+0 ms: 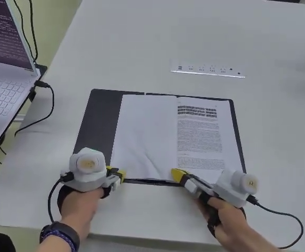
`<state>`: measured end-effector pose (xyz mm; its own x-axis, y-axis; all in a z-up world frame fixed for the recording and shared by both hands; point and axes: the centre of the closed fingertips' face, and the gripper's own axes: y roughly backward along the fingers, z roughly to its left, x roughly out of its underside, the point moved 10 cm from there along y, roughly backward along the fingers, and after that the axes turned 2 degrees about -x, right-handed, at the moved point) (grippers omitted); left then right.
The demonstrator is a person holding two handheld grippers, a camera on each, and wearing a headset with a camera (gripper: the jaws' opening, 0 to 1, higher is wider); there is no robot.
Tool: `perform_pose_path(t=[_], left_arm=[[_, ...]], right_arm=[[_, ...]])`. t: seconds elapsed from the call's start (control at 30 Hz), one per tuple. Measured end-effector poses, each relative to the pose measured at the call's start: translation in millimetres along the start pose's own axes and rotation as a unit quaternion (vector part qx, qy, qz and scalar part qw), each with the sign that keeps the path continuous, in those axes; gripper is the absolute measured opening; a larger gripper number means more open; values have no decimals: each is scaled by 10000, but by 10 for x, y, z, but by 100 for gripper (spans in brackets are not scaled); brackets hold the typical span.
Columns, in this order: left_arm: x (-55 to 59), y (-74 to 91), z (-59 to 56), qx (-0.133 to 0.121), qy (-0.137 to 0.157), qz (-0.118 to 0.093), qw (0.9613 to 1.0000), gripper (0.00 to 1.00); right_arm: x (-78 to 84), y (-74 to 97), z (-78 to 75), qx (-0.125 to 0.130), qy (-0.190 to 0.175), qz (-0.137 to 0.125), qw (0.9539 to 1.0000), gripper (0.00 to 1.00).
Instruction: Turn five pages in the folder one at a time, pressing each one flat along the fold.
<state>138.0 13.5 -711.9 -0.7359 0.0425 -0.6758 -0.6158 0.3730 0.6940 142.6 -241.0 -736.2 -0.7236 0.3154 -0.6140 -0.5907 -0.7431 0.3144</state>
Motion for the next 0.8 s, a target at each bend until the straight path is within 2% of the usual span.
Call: perform_pose_path(t=[0.1, 0.3, 0.43, 0.5, 0.6, 0.73, 0.8], left_arm=[[-31, 33, -47, 68, 21, -5, 10000, 23], [-105, 158, -100, 109, -66, -144, 9998, 30], [-164, 271, -127, 117, -184, -266, 9994, 33], [-180, 309, -143, 136, -283, -320, 9990, 34], [-178, 370, -165, 205, -456, -287, 9983, 36], [-185, 485, -175, 280, -726, -316, 9965, 39], [-193, 540, -167, 282, -793, -326, 9959, 40]], right_arm=[[-36, 58, -4, 78, 45, -25, 10000, 15], [-145, 199, 19, 233, 337, -45, 9992, 25], [-245, 296, 64, 270, 676, -34, 9973, 32], [-278, 345, 74, 281, 735, -98, 9968, 34], [-325, 439, 68, 349, 819, -152, 9959, 36], [-411, 572, 87, 385, 1128, -148, 9928, 41], [-460, 638, 96, 386, 1398, -70, 9894, 43]])
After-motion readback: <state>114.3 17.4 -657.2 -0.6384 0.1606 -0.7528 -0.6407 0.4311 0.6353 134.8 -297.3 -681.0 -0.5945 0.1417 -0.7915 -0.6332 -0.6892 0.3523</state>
